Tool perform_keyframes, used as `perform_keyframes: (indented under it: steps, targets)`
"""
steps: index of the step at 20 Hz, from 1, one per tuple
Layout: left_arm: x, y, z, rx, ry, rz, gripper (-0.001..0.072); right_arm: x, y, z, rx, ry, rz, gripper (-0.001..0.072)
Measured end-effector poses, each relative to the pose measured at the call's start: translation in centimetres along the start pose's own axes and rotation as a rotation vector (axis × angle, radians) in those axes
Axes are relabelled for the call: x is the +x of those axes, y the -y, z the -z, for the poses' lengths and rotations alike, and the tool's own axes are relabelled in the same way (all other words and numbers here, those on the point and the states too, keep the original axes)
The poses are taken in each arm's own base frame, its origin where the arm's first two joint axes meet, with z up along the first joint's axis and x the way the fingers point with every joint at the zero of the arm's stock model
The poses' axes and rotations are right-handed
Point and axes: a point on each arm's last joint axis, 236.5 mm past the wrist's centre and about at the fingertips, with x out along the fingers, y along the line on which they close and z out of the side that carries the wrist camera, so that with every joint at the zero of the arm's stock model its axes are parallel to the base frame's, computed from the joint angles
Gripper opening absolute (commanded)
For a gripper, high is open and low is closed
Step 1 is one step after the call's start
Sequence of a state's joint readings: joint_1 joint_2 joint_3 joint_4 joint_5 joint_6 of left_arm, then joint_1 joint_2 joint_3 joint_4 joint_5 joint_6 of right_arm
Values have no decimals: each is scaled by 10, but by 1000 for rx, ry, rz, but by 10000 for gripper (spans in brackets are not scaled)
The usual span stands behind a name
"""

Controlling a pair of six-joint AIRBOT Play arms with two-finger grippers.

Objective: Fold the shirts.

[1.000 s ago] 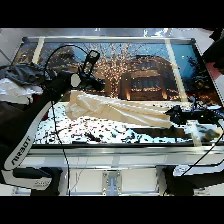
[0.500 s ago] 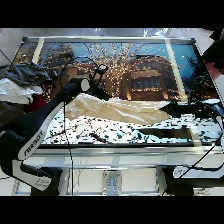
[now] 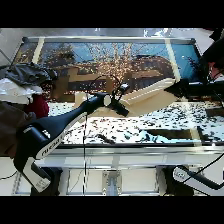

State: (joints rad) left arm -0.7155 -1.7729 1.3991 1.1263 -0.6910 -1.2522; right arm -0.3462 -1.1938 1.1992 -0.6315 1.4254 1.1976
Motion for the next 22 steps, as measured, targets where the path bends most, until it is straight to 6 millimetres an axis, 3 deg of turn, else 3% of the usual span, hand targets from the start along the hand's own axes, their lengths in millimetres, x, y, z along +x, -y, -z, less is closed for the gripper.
perform_keyframes:
  steps: [2, 4, 6, 8, 12, 15, 16, 18, 21, 22]
  targets:
    - [-12, 1, -17, 3, 60, -8, 14, 6, -27, -2, -68, -19, 0, 8]
    - [-44, -15, -40, 1, 132, -40, 14, 18, -51, -3, -126, -33, 6, 7]
    - [-97, -43, -61, -1, 203, -99, 14, 37, -71, -1, -167, -52, 5, 7]
    - [-161, -77, -71, -18, 256, -170, 14, 69, -94, 5, -199, -79, -15, 7]
    - [-295, -139, -64, -94, 374, -340, 14, 165, -140, 29, -230, -114, -76, 7]
    - [-368, -170, -42, -160, 433, -453, 14, 245, -178, 50, -249, -99, -127, 11]
    - [-382, -176, -34, -181, 434, -476, 14, 270, -193, 54, -256, -71, -145, 125]
    - [-400, -185, -15, -219, 415, -505, 14, 308, -218, 61, -271, -19, -174, 661]
    - [-404, -189, 7, -261, 364, -507, 14, 333, -239, 65, -274, 14, -202, 648]
    - [-404, -190, 12, -269, 351, -507, 14, 333, -240, 61, -282, 16, -202, 593]
